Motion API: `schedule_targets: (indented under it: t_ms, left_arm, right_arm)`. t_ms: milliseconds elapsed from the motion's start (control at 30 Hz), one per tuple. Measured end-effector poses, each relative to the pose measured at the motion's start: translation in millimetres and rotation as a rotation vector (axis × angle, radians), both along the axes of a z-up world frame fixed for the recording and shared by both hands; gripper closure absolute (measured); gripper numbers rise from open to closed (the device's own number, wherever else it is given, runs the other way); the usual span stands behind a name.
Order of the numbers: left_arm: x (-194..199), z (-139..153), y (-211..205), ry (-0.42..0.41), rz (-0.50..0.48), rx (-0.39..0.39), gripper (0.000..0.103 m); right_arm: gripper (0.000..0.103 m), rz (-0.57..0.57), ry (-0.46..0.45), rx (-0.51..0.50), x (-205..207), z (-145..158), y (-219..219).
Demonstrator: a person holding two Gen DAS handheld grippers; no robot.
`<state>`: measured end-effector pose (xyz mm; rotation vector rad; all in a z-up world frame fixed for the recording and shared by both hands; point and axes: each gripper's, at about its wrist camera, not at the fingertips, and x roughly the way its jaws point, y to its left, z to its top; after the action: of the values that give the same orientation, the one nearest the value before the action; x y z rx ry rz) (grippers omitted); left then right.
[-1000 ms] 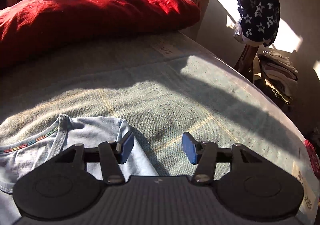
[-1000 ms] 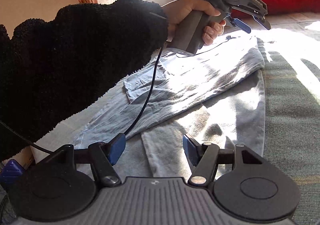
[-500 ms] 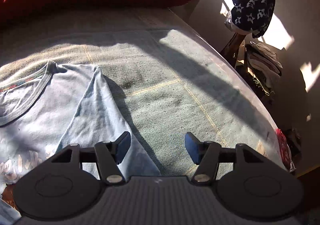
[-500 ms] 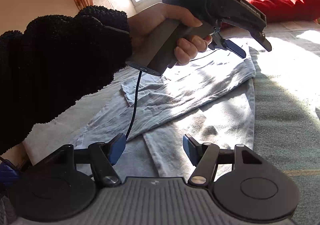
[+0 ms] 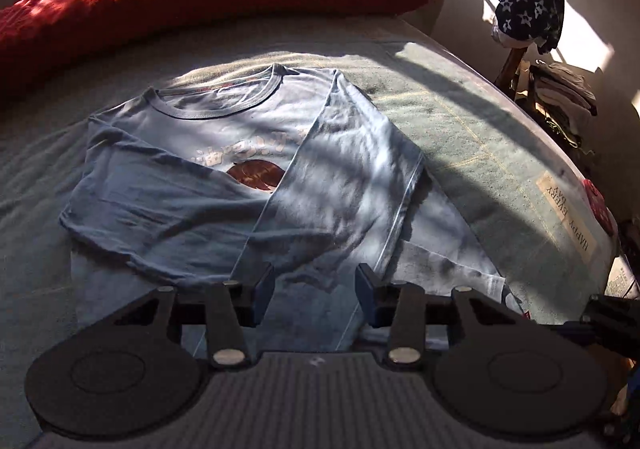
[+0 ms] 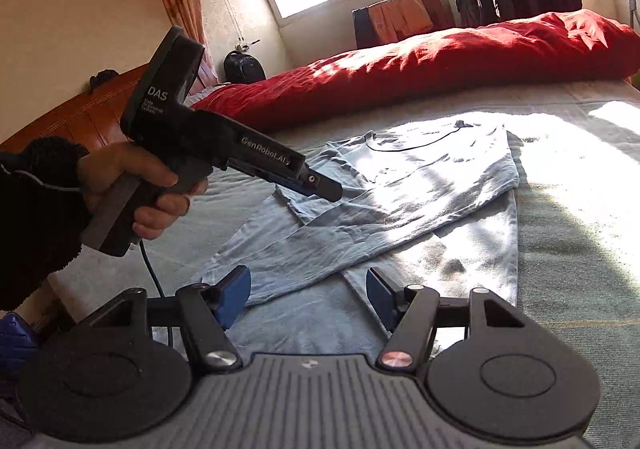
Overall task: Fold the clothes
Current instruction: 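Bring the left tool back to the sleeve cuff and close on it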
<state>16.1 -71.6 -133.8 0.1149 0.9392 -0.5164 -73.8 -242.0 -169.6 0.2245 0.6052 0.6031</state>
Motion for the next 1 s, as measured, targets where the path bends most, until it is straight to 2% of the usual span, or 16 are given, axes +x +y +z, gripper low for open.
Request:
schedule_targets:
  t_ms: [100,233,467,600,633,700,800,1000]
  left_arm:
    - [-29,-20,27,0.007,0.038,-0.018,0.060]
    - [-67,-38,51,-0.042,0.072,-0.022,0.060]
    - [-113,-51,87,-0.050,0.133,-0.151,0.058]
    - [-115,-36,99,-0.186,0.182,-0.109,0.060]
    - [-112,-34,102,-0.209,0.194,-0.092,0.068]
    - [-101,-33,109,-0.231,0.207,-0.076,0.075]
    - [-87,-40,114,-0.224,0.201,-0.052,0.082]
    - [-70,-62,118,-0.154,0.164,-0.005,0.082]
  right_arm:
    - [0.035,0.003,0.003,-0.011,-7,3,7]
    - [0.035,0.006,0.013,-0.052,-13,3,18]
    - [0.033,0.003,0.052,-0.131,-20,-9,31]
    - [0.031,0.013,0.084,-0.178,-17,-31,35]
    - [0.031,0.011,0.104,-0.180,-15,-38,35]
    - [0.031,0.002,0.145,-0.190,-12,-51,35]
    - [0.030,-0.007,0.157,-0.188,-13,-59,35]
    - [0.029,-0.012,0.165,-0.188,-14,-57,34]
